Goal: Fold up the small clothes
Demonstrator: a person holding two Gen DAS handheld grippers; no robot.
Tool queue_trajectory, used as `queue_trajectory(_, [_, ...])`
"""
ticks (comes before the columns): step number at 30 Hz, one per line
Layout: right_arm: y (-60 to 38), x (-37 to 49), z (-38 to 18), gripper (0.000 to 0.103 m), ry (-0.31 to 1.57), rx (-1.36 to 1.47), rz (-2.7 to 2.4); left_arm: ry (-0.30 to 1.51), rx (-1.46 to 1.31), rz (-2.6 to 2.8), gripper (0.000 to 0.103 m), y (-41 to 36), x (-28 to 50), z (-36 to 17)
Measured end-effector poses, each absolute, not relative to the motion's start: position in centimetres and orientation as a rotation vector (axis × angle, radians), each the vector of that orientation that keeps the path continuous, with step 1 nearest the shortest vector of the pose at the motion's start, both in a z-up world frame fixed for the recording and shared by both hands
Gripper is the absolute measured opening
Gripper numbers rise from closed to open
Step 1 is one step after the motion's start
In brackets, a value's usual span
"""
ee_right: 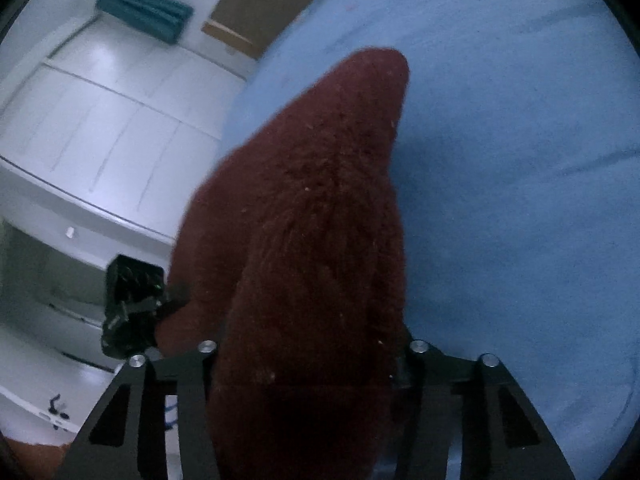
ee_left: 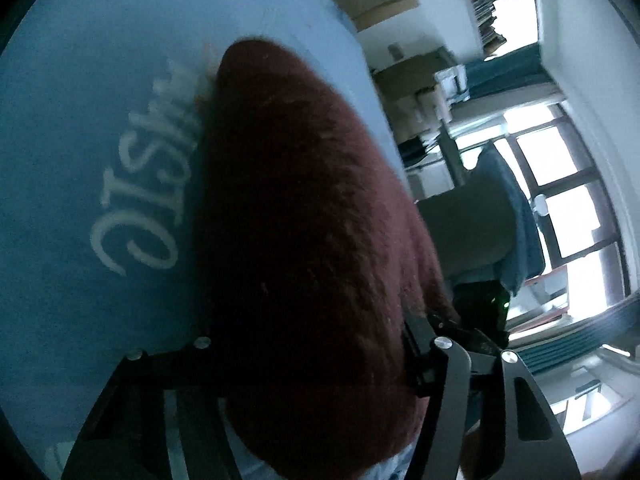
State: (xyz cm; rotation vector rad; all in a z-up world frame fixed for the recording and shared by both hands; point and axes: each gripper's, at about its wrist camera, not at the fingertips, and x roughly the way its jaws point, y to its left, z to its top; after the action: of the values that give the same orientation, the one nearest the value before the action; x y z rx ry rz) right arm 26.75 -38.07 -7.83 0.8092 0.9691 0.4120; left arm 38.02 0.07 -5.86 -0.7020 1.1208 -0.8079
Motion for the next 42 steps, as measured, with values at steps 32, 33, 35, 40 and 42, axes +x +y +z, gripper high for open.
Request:
queue_trajectory(32, [-30.6, 28.6, -9.7, 0.068, 1.086, 0.583, 0.3, 1.129, -0.408, -0.542, 0.074, 3.8, 31.2, -5.1])
queue_trajectory(33, [-30.4, 28.8, -9.1, 0.068, 1.082, 0.581, 0.303, 1.121, -0.397, -0.541, 0.074, 3.7, 31.1, -4.8])
queue_trajectory(35, [-30.2, 28.9, -7.7, 0.068, 1.048, 0.588, 0.319, 1.101, -0.363, -0.543, 0.074, 3.8, 30.8, -4.0])
queue_trajectory(40, [-31.1, 29.6, -5.9, 0.069, 0.964, 0.624, 0.325, 1.071, -0.338, -0.561, 0.074, 3.6, 31.0, -3.2])
queue_trajectory(42, [-31.1, 30.3, -6.0, 0.069, 0.972, 0.601, 0.292, 1.071, -0.327, -0.557, 0.074, 3.5, 31.1, -3.5])
